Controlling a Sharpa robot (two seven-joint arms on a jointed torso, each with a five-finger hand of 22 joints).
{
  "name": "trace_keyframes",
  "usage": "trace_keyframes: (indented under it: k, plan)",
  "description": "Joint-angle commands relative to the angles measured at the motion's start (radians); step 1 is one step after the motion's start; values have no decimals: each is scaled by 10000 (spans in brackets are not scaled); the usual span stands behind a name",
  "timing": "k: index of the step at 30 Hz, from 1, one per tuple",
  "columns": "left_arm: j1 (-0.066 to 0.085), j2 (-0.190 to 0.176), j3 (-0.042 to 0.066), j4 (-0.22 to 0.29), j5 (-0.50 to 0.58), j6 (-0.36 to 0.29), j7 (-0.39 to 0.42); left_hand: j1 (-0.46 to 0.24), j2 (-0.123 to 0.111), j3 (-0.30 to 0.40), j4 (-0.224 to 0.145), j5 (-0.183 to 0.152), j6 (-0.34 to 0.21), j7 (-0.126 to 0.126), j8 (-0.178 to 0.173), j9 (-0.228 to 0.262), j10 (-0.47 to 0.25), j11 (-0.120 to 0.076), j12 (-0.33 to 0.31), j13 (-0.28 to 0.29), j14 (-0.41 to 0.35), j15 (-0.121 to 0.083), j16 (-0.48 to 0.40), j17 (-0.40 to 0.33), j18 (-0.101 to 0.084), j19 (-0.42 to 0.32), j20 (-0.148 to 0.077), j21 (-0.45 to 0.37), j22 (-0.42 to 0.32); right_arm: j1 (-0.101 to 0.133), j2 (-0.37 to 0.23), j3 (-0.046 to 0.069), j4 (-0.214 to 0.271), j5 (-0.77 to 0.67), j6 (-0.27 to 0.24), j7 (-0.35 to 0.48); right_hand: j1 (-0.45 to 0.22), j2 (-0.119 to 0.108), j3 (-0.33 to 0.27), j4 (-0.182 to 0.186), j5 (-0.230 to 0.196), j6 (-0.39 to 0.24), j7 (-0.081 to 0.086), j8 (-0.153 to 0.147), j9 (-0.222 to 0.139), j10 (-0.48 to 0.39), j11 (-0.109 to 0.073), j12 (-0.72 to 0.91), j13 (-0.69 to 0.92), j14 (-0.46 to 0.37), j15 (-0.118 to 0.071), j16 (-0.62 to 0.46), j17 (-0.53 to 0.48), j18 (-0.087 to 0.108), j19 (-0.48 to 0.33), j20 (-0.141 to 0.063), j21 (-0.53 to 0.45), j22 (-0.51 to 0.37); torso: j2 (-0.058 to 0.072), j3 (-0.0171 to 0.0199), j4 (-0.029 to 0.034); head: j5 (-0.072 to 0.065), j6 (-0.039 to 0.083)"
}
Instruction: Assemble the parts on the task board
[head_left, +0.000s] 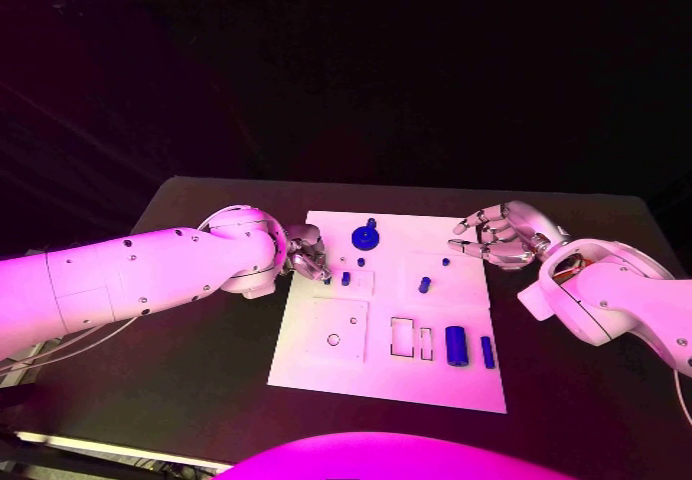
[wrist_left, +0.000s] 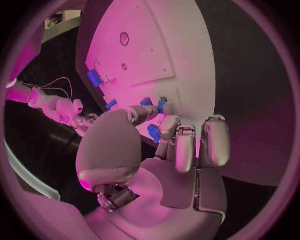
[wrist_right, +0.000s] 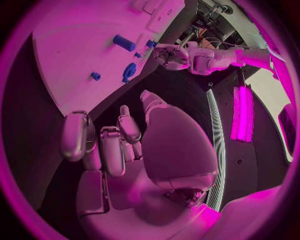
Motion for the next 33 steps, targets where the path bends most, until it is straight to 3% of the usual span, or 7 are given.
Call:
trace_keyframes:
  k: [1, 21, 33]
  plan:
    - [-14, 0, 2, 41, 21, 168, 7, -23, 116, 1664, -1625, 24, 11, -32, 29, 7, 64, 0, 50, 3, 1058, -92, 66, 2634, -125, 93, 6, 45, 13, -8, -6, 2, 20, -76, 34, 72, -71, 34, 38, -14, -46, -81, -3, 33, 9, 18, -31, 3, 9, 695, -45, -49, 1293, 189, -3, -45, 8, 475, -1, -1, 9, -5, -16]
    - [-24, -6, 2, 4, 65, 288, -25, -37, 100, 1696, -1663, 26, 32, -38, 21, 3, 87, -7, 57, 21, 1058, -98, 66, 2634, -127, 102, -1, 49, 23, -9, -8, 2, 21, -76, 37, 71, -71, 34, 38, -14, -46, -81, -3, 33, 9, 18, -31, 3, 9, 695, -45, -49, 1293, 189, -3, -45, 8, 475, 4, 2, 2, -7, -45]
    - [-78, 166, 2, -191, 88, 331, -19, -37, 100, 1696, -1663, 26, 32, -38, 21, 3, 87, -7, 57, 21, 1058, -98, 66, 2634, -127, 102, -1, 49, 23, -9, -10, 2, 30, -76, 33, 70, -71, 34, 38, -14, -46, -81, -3, 33, 9, 18, -31, 3, 9, 695, -45, -49, 1293, 189, -3, -45, 8, 475, 8, 14, -19, -19, -86]
